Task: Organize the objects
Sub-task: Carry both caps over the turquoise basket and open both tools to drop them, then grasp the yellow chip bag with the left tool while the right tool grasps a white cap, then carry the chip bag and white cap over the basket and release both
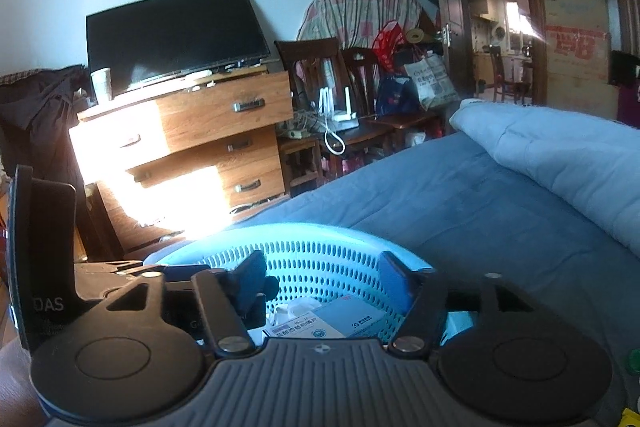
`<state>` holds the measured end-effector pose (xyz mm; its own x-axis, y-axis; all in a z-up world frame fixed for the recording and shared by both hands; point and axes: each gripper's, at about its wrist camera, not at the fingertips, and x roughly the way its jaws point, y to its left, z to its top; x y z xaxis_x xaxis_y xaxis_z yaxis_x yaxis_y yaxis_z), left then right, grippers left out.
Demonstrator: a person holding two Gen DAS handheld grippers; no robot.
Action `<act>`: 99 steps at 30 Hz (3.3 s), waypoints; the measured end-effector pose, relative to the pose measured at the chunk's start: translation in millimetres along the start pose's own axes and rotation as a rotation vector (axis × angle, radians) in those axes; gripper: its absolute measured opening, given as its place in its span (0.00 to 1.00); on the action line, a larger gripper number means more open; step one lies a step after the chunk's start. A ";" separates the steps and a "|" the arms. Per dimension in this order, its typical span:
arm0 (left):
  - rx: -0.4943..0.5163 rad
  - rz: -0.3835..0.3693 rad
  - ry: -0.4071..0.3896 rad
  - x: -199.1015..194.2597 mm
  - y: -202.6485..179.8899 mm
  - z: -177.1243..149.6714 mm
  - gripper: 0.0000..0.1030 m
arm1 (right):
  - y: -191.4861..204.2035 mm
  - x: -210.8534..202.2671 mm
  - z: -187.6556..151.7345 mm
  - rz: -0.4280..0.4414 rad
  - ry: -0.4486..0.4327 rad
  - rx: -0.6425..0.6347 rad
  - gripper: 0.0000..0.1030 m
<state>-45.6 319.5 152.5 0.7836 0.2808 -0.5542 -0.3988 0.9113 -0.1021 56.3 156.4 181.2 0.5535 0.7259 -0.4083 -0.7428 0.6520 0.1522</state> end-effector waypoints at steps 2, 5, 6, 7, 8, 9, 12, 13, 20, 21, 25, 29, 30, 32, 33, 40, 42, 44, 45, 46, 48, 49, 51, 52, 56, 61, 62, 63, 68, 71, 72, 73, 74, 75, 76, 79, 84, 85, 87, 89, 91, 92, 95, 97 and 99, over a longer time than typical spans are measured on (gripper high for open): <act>0.006 0.001 -0.019 -4.6 -5.2 1.9 0.82 | -3.0 -16.4 -1.1 -0.016 -0.046 -0.002 0.86; 0.008 -0.032 -0.069 -19.2 -18.1 4.7 0.82 | -10.1 -64.2 -16.9 -0.107 -0.174 -0.052 0.98; 0.011 -0.056 -0.097 -26.3 -24.9 5.5 0.83 | -14.4 -81.6 -26.2 -0.145 -0.211 -0.056 1.00; 0.016 -0.090 -0.137 -36.2 -34.9 5.8 0.83 | -20.4 -99.9 -38.8 -0.184 -0.244 -0.053 1.00; 0.024 -0.131 -0.179 -46.9 -45.8 4.5 0.87 | -28.4 -118.5 -54.6 -0.230 -0.273 -0.042 1.00; 0.039 -0.175 -0.217 -56.5 -58.0 2.6 0.92 | -37.4 -135.9 -71.9 -0.279 -0.285 -0.028 1.00; 0.107 -0.321 -0.285 -80.1 -105.2 -8.7 0.95 | -74.1 -181.1 -128.2 -0.407 -0.233 0.042 1.00; 0.129 -0.371 -0.287 -84.9 -120.5 -14.4 0.95 | -88.2 -193.0 -146.7 -0.454 -0.196 0.064 1.00; 0.273 -0.628 -0.125 -73.0 -226.1 -79.4 0.94 | -218.2 -232.5 -258.2 -0.735 0.117 0.329 0.59; 0.287 -0.645 -0.097 -67.4 -235.6 -89.8 0.94 | -233.4 -231.3 -269.3 -0.734 0.131 0.368 0.57; 0.326 -0.666 0.019 -32.3 -265.7 -122.6 0.92 | -251.5 -207.0 -280.7 -0.752 0.150 0.381 0.56; 0.338 -0.652 0.053 11.3 -290.7 -141.5 0.93 | -266.8 -191.2 -282.7 -0.738 0.171 0.362 0.53; 0.338 -0.656 0.085 26.4 -298.6 -148.3 0.93 | -266.8 -190.9 -280.6 -0.724 0.164 0.365 0.49; 0.327 -0.644 0.140 56.9 -314.6 -159.2 0.93 | -266.3 -198.9 -280.4 -0.693 0.139 0.391 0.42; 0.327 -0.639 0.151 69.3 -321.4 -164.0 0.92 | -266.5 -203.5 -279.1 -0.682 0.125 0.398 0.42; 0.323 -0.554 0.186 118.4 -352.6 -180.3 0.53 | -269.8 -212.1 -279.3 -0.644 0.084 0.433 0.42; 0.345 -0.530 0.171 118.7 -355.8 -183.6 0.47 | -270.0 -212.4 -280.3 -0.640 0.075 0.439 0.42; 0.338 -0.539 0.164 113.7 -352.9 -181.5 0.46 | -269.4 -215.5 -278.0 -0.637 0.055 0.441 0.41; 0.327 -0.546 0.155 108.4 -349.1 -178.7 0.46 | -267.5 -217.5 -275.7 -0.638 0.046 0.437 0.41; 0.321 -0.548 0.141 101.6 -347.0 -173.3 0.46 | -265.4 -219.3 -271.5 -0.638 0.037 0.426 0.41; 0.306 -0.564 0.102 76.5 -337.8 -159.4 0.46 | -258.4 -225.1 -256.7 -0.631 0.008 0.397 0.41; 0.304 -0.554 0.064 62.0 -332.4 -151.0 0.46 | -254.1 -227.2 -247.6 -0.628 -0.008 0.378 0.41; 0.269 -0.548 0.000 33.9 -313.4 -127.6 0.46 | -244.5 -230.1 -222.8 -0.610 -0.047 0.340 0.41; 0.245 -0.533 -0.024 21.8 -302.5 -114.5 0.46 | -238.6 -230.4 -209.4 -0.596 -0.066 0.321 0.41; 0.166 -0.412 -0.153 -23.6 -240.0 -58.4 0.46 | -205.1 -218.9 -144.3 -0.488 -0.138 0.219 0.42; 0.089 -0.194 -0.236 -50.0 -148.2 -6.2 0.46 | -149.0 -180.1 -61.6 -0.284 -0.181 0.121 0.42; 0.067 -0.148 -0.228 -50.5 -127.1 0.8 0.46 | -136.5 -169.8 -47.2 -0.241 -0.181 0.107 0.42; 0.051 -0.120 -0.216 -51.7 -111.5 4.8 0.46 | -122.7 -157.9 -33.9 -0.200 -0.176 0.088 0.42; -0.033 0.024 -0.128 -40.0 -40.9 11.5 0.46 | -64.1 -99.8 12.5 -0.036 -0.110 0.036 0.42; -0.067 0.059 -0.064 -31.7 -10.5 11.8 0.46 | -32.6 -67.5 22.1 0.022 -0.041 0.019 0.42; -0.072 0.063 -0.050 -29.4 -3.9 10.8 0.46 | -22.0 -58.1 22.7 0.034 -0.021 0.014 0.42; -0.075 0.067 -0.037 -25.6 -0.7 10.4 0.46 | -13.7 -50.9 22.5 0.041 -0.003 0.009 0.42; -0.080 0.066 -0.027 -20.9 2.6 8.9 0.46 | -5.8 -45.3 22.3 0.045 0.010 0.005 0.42; -0.086 0.061 -0.019 -18.8 5.6 8.8 0.46 | 0.6 -41.2 21.6 0.050 0.021 0.003 0.42; -0.090 0.058 -0.014 -17.9 7.7 8.4 0.46 | 5.2 -38.5 21.3 0.052 0.029 0.001 0.42; -0.100 0.053 -0.011 -14.4 11.1 9.4 0.46 | 31.0 -33.3 22.8 0.051 0.041 -0.016 0.42; -0.105 0.048 -0.014 -13.4 16.3 5.9 0.46 | 35.1 -28.2 24.0 0.039 0.043 -0.020 0.42; -0.105 0.047 -0.013 -13.1 14.7 5.5 0.46 | 32.5 -28.3 23.1 0.038 0.043 -0.019 0.42; -0.104 0.046 -0.016 -13.5 13.3 4.9 0.46 | 28.5 -28.3 22.4 0.036 0.044 -0.020 0.42; -0.102 0.044 -0.016 -13.6 12.0 4.3 0.46 | 27.7 -28.5 22.3 0.035 0.045 -0.018 0.42; -0.101 0.043 -0.017 -14.0 11.1 4.0 0.46 | 25.9 -29.0 21.9 0.036 0.045 -0.017 0.42; -0.101 0.043 -0.017 -14.2 10.4 3.6 0.46 | 26.1 -29.1 21.8 0.036 0.045 -0.018 0.42; -0.099 0.045 -0.016 -13.2 10.0 3.7 0.46 | 24.8 -29.5 21.1 0.038 0.047 -0.016 0.42; -0.100 0.046 -0.013 -12.0 10.1 3.6 0.47 | 23.6 -27.7 20.1 0.036 0.047 -0.016 0.42; -0.101 0.050 -0.012 -10.8 11.0 2.6 0.48 | 21.2 -25.5 19.1 0.035 0.049 -0.013 0.42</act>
<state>-57.2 327.3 159.6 0.7669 0.3299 -0.5505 -0.4832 0.8613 -0.1571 33.6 155.9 212.0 0.5087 0.7362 -0.4464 -0.7663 0.6235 0.1550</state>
